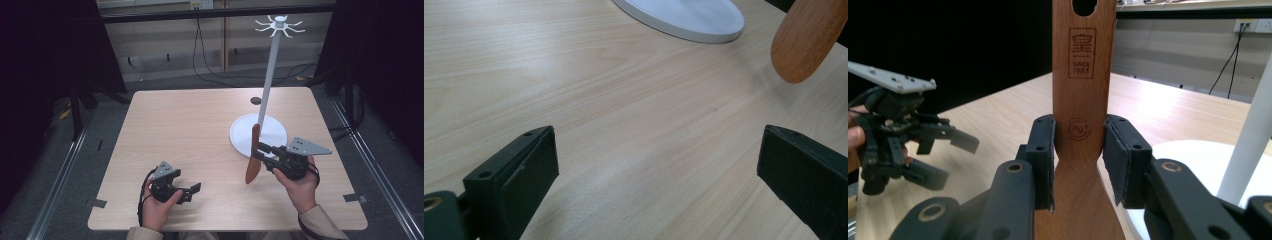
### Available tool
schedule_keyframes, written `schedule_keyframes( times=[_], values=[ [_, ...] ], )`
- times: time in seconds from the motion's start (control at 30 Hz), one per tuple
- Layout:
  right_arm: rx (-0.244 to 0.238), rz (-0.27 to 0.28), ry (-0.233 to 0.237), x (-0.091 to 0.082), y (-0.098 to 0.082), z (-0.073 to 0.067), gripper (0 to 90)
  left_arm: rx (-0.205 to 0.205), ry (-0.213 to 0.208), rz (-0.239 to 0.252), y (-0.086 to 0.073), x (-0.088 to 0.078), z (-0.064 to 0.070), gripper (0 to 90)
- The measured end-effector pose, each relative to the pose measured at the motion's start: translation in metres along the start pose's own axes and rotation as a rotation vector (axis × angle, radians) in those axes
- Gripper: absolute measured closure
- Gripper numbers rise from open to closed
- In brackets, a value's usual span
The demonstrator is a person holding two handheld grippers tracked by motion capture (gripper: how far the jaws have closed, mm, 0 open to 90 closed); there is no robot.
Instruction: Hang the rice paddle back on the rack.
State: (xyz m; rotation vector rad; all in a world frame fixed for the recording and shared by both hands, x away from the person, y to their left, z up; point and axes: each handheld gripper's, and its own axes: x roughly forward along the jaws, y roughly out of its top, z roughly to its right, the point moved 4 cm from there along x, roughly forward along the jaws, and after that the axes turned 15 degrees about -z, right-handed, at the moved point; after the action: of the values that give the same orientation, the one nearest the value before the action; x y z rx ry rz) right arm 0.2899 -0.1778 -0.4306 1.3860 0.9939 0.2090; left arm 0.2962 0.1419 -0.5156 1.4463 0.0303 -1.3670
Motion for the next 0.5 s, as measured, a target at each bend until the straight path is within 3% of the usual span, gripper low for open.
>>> schedule_keyframes(
  times=[0.13, 0.3, 0.5],
  values=[
    [-0.005, 0.032, -0.013, -0.004, 0.006, 0.002, 67.1, 0.003, -0.002, 0.004, 0.000, 0.000, 0.000, 3.0],
    [-0.017, 0.110, -0.054, -0.017, 0.020, 0.006, 67.1, 0.005, 0.001, 0.012, 0.001, -0.001, 0.000, 3.0],
    [-0.026, 0.152, -0.084, -0.024, 0.028, 0.009, 67.1, 0.008, 0.001, 0.014, 0.001, 0.000, 0.000, 3.0]
  ],
)
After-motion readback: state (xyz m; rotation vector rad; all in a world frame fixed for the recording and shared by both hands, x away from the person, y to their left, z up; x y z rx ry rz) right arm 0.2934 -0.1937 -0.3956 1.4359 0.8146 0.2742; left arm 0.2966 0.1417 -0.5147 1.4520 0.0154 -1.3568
